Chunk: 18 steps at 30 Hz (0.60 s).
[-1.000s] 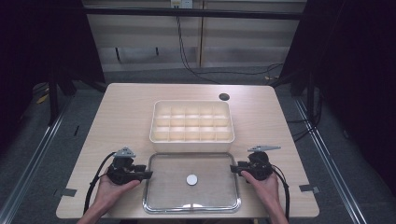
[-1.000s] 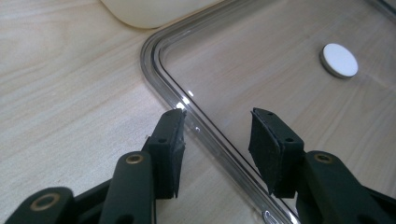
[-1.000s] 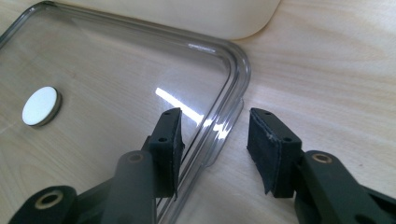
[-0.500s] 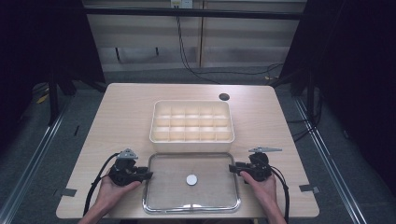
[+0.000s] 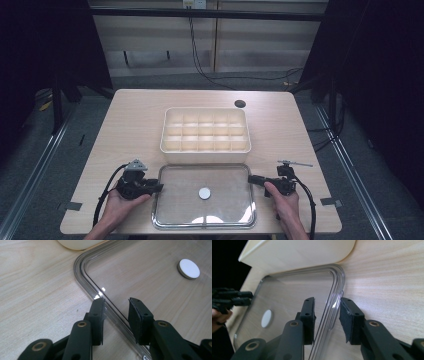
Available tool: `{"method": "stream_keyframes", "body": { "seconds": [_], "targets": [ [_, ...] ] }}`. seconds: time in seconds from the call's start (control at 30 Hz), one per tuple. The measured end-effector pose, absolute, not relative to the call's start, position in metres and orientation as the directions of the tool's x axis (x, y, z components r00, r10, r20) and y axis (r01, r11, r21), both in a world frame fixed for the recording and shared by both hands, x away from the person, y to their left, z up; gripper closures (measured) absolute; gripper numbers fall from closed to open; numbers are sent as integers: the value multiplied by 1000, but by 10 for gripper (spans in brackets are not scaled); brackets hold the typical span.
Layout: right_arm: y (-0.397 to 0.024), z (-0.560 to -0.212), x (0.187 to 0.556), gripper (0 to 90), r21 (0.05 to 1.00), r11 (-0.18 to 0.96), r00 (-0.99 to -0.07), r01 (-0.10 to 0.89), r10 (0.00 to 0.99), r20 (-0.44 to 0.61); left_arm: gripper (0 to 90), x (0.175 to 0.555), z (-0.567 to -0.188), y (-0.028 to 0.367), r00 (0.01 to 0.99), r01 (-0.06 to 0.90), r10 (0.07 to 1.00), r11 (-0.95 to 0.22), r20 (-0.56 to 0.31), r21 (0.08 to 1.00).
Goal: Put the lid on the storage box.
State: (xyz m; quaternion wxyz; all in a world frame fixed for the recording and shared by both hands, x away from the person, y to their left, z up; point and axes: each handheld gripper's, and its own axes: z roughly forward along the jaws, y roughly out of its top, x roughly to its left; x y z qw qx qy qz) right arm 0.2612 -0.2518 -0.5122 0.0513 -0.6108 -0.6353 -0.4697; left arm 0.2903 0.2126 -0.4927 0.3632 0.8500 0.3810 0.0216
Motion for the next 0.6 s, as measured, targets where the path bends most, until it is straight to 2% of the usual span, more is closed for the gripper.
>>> {"method": "stream_keyframes", "body": {
  "seconds": [0.13,0.23,0.27,0.37,0.6],
  "targets": [
    [-254,-513,262,659,532,-201,-254,823,707,660,654,290,-493,213,705,632,667,-437,-241,640],
    [-257,-515,261,716,512,-242,-267,824,631,728,658,290,-494,213,709,640,650,-433,-272,634],
    [-253,-515,260,697,510,-245,-281,825,605,745,659,289,-494,212,712,636,649,-434,-268,638],
    [-246,-504,261,678,561,-189,-309,806,674,671,651,288,-493,209,719,627,648,-449,-252,636],
    [-245,-507,264,622,556,-132,-328,821,688,648,649,288,-494,210,720,627,644,-446,-258,639]
  ]
}}
